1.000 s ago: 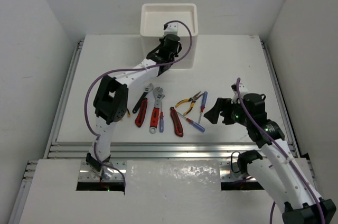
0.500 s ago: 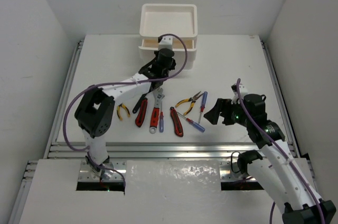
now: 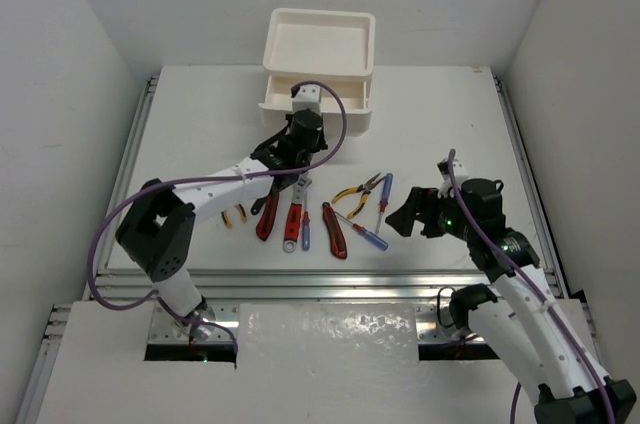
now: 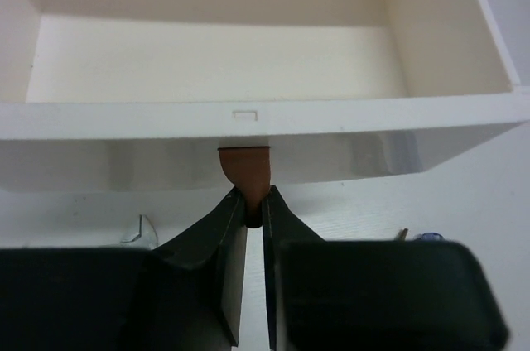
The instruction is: Sort the tools into containers
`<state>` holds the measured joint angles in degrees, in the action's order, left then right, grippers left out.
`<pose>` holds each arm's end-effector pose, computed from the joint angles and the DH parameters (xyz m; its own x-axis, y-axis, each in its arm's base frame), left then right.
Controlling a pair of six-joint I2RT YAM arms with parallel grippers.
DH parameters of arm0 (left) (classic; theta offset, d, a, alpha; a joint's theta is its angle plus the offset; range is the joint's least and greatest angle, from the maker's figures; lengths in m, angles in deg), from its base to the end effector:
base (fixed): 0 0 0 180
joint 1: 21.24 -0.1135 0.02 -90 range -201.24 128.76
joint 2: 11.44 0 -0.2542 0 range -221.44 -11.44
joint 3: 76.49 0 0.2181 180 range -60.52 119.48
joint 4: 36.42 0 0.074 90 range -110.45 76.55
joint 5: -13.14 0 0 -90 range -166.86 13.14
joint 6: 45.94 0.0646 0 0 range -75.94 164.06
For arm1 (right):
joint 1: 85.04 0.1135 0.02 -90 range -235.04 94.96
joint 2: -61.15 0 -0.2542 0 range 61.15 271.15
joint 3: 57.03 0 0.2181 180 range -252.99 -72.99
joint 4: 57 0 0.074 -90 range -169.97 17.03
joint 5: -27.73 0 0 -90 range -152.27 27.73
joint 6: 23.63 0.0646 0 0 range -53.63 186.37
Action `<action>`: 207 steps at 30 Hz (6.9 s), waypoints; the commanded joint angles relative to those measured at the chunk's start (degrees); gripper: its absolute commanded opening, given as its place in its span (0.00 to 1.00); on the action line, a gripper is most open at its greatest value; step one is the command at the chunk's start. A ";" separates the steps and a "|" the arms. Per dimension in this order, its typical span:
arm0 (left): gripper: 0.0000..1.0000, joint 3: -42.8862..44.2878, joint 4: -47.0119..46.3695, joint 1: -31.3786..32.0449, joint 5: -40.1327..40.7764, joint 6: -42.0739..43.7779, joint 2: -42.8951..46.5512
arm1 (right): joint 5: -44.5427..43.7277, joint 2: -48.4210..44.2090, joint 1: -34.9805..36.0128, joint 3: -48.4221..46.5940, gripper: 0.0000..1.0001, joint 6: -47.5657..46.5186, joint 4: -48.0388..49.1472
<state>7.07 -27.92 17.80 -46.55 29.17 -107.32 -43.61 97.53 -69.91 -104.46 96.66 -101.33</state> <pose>0.3160 -0.2143 0.2737 -0.3124 -0.0323 -0.9494 0.1005 0.9927 -0.0668 0.1321 0.0571 0.2319 -0.7124 0.3024 -0.6333 -0.1693 0.8017 0.5733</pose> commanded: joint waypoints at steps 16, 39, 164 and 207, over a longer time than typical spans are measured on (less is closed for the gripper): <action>1.00 -7.65 12.36 2.26 1.94 -13.10 25.35 | -14.06 28.53 8.93 -5.35 0.83 -0.81 7.09; 1.00 -16.44 50.44 2.09 12.49 -14.55 63.00 | -25.00 55.82 30.91 -17.40 0.14 -6.65 0.68; 1.00 -23.38 38.84 -10.66 -4.82 -6.46 71.97 | -6.27 45.17 7.09 -37.77 0.07 -33.41 17.64; 1.00 -23.21 39.46 -11.27 -2.62 -7.17 71.97 | -35.37 41.84 33.00 -31.14 0.81 -5.33 16.05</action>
<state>-16.36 13.57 7.25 -49.90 21.73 -35.65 -64.79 138.75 -42.08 -143.65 79.21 -89.66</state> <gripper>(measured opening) 0.996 0.837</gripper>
